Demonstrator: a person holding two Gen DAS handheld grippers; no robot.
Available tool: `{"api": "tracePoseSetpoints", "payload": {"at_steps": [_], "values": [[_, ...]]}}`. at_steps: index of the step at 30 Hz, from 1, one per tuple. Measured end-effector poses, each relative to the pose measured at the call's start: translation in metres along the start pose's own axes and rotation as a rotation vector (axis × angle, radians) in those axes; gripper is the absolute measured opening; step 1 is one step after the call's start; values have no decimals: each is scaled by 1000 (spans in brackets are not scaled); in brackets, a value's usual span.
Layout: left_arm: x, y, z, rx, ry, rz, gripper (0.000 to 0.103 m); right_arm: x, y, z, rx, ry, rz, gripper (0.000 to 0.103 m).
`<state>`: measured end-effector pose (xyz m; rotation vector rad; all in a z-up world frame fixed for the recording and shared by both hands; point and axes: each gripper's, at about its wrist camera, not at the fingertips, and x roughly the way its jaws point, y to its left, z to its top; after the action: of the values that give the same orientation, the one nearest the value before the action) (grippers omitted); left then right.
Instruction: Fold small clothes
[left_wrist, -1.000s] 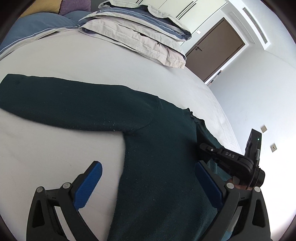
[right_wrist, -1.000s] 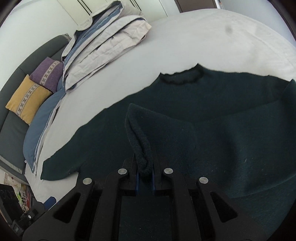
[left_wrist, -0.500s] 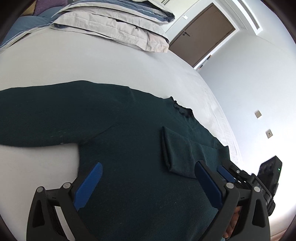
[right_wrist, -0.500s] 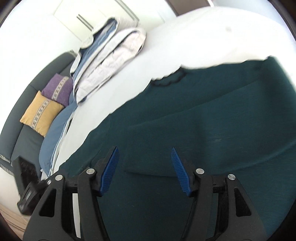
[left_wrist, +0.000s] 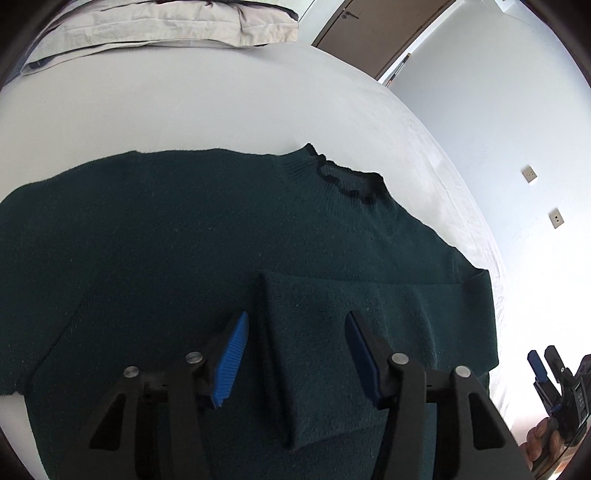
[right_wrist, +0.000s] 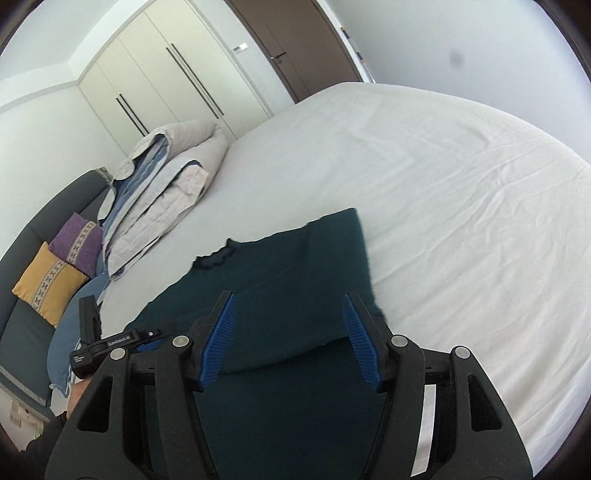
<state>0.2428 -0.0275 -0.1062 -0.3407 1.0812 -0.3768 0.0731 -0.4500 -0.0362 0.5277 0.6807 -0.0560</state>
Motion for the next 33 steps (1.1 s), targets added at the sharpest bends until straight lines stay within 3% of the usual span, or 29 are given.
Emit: {"api": "tracePoseSetpoints", "payload": {"at_steps": [5,6,15,21,24,26,33], "values": [[5,-2,0,30,-21,38,13,11,-22,18,13,-3,-24,57],[4,0,0,30,-32,33,11,15,-26,22,9,5,-28,57],[-10,12,-1,22,-198,22,10,81,-58,87,80,84,-52,57],[4,24,0,22,-196,6,10,152,-72,111,91,188,-56,50],[4,24,-1,24,-210,-4,10,185,-69,109,50,256,-84,35],[3,24,-3,26,-220,-6,10,204,-70,108,15,278,-145,8],[4,26,-8,19,-245,9,10,218,-75,108,4,258,-157,5]]}}
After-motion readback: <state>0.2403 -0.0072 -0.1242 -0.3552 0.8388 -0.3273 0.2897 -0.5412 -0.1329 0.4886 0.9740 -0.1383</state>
